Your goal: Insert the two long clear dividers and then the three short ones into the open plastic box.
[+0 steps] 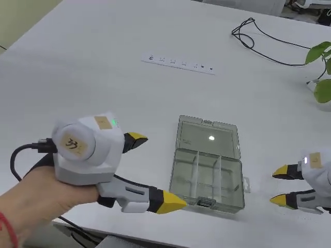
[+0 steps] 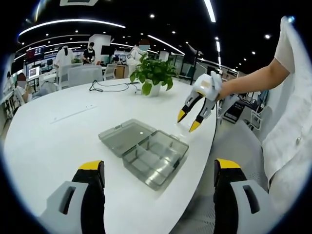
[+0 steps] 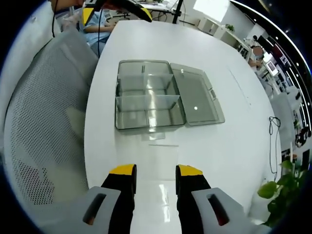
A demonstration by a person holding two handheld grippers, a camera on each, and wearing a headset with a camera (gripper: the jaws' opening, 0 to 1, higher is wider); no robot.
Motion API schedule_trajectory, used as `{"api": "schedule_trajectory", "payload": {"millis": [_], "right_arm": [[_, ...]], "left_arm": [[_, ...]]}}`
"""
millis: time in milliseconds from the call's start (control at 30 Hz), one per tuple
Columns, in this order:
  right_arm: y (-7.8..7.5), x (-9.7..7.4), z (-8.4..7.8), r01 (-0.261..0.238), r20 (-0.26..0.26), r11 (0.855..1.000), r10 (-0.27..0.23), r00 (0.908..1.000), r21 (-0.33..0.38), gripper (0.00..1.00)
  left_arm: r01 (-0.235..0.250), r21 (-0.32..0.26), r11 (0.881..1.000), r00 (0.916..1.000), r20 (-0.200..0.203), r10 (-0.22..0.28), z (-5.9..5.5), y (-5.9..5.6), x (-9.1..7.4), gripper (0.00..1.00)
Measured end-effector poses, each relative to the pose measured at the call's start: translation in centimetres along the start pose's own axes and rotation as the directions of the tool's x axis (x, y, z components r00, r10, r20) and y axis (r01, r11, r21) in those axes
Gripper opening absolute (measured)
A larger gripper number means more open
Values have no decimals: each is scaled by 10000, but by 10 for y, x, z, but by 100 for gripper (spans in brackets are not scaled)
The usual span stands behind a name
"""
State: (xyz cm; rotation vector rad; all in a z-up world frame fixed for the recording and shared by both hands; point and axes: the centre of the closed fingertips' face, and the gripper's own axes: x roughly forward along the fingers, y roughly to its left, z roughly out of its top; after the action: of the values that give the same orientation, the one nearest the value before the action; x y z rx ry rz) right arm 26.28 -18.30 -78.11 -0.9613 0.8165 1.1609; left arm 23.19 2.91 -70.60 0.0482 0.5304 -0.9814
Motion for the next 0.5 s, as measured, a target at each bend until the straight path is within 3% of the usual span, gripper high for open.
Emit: {"api": "schedule_trajectory", "payload": {"millis": [267,433,500], "right_arm": [[-1,-30,32,741,571,9970,-728,9957,-222,33],[7,-45,57,1046,985,9936,-1001,9901,-417,33],[9,-49,64,1180,992,9910,-1114,9888,-633,33]], "left_arm": [[351,-508,9981,9993,118,-345,17,-6,11,87],[817,-1206,9893,9965,246,-793,30,-19,21,81],[878,-1218,9887,9959,343,-842,35,-21,25,79]]}}
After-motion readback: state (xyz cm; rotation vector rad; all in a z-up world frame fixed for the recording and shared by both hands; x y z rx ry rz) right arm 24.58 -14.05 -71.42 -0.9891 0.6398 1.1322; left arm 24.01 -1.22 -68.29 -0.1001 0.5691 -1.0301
